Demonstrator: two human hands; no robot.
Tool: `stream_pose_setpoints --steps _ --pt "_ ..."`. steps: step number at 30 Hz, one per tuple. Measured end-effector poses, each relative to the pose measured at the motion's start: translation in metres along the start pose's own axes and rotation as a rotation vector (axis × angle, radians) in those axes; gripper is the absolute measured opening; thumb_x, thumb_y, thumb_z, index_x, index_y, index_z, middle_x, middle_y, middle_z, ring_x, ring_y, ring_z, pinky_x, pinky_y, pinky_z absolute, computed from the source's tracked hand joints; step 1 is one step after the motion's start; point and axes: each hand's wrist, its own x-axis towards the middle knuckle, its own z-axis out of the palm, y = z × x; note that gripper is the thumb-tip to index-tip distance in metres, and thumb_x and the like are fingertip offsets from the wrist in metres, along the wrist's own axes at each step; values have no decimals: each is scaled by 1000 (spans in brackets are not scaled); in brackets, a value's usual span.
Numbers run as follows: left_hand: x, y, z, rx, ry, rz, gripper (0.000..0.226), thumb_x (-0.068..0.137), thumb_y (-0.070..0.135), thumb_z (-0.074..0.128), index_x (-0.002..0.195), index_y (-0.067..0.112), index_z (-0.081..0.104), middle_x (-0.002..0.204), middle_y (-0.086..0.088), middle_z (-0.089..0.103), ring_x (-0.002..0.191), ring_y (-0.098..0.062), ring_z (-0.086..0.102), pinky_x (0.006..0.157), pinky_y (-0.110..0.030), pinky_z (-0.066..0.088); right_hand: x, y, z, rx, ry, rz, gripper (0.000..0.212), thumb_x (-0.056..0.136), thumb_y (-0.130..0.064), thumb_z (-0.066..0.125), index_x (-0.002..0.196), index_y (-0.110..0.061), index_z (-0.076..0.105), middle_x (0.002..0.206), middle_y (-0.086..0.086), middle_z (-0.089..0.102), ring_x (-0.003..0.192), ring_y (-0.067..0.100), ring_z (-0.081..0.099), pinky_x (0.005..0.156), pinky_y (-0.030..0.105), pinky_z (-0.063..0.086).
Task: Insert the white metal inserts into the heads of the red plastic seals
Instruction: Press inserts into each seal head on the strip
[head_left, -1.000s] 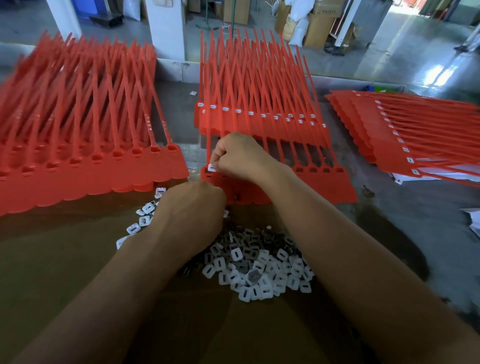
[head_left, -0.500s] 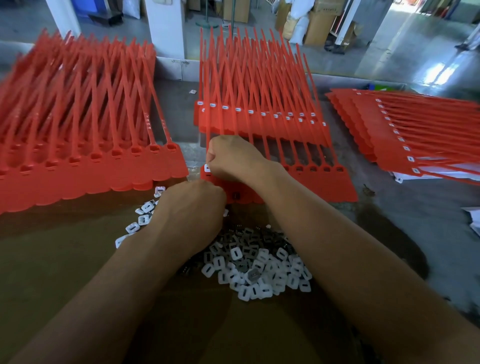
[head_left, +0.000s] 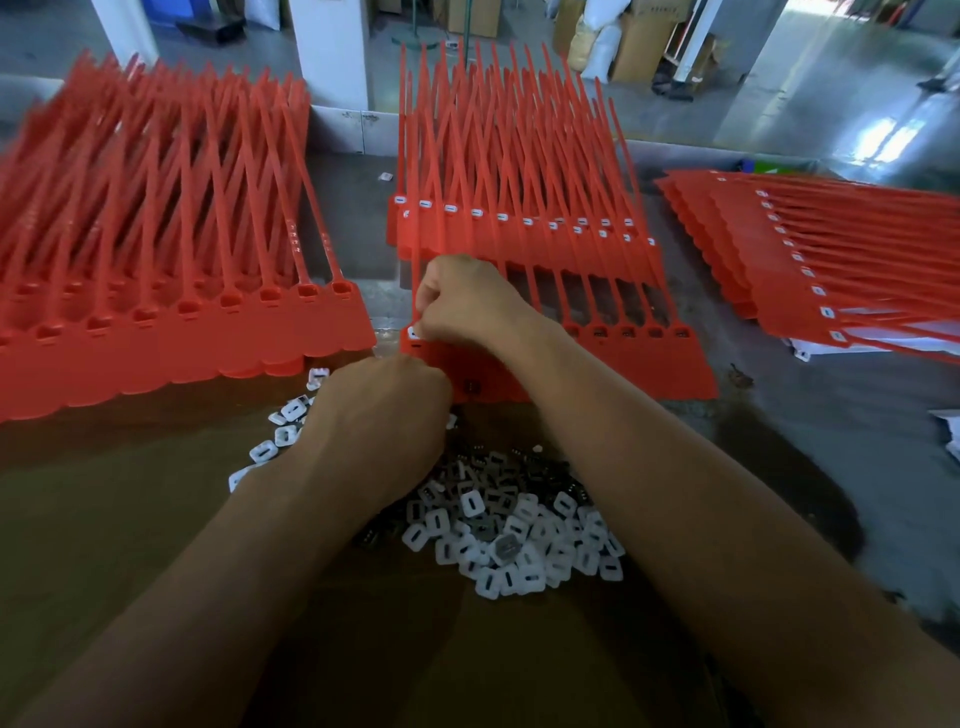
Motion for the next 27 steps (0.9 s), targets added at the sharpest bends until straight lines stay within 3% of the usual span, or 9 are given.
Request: stream_pose_setpoints --steps 6,10,12,14,16,22,27 --pt "0 -2 3 -4 12 20 29 89 16 41 109 20 62 101 1 62 89 -17 60 67 -25 41 7 -1 3 88 -16 64 13 79 -9 62 91 -8 67 88 5 65 77 18 58 67 28 45" --pt "3 -16 4 -118 -1 33 40 85 11 43 112 31 64 113 4 62 98 -17 59 80 -27 46 -5 4 0 162 -24 -2 14 80 -8 64 93 -4 66 91 3 66 87 18 61 77 31 49" --pt "3 -22 2 -228 -10 29 44 80 4 47 108 32 67 115 2 64 102 -20 59 87 -36 46 -20 9 -6 269 48 -51 12 80 -9 66 92 -9 65 83 -7 60 85 12 59 77 22 46" --pt "3 -24 0 -295 8 16 44 76 -2 49 101 26 71 111 -1 66 102 -23 60 87 -38 46 -37 15 -15 326 107 -84 8 81 -11 66 89 -13 66 73 -15 56 73 1 54 65 8 40" --pt "3 -25 2 -325 28 -10 43 76 -5 50 99 24 72 109 0 68 101 -23 61 87 -38 47 -55 19 -26 296 36 -132 4 82 -14 67 83 -17 67 71 -19 56 66 -6 52 63 5 40" --pt "5 -24 3 -327 21 -43 46 79 -4 45 106 24 70 117 2 63 110 -20 55 94 -39 43 -105 20 -39 183 -286 -238 6 81 -17 69 85 -22 68 76 -20 60 72 -14 55 70 1 41" --pt "4 -22 2 -345 11 -63 45 79 -4 44 105 23 70 117 1 63 109 -21 55 93 -40 44 -127 16 -33 157 -368 -263 17 79 -21 72 96 -18 69 77 -20 55 71 -14 52 66 0 40"
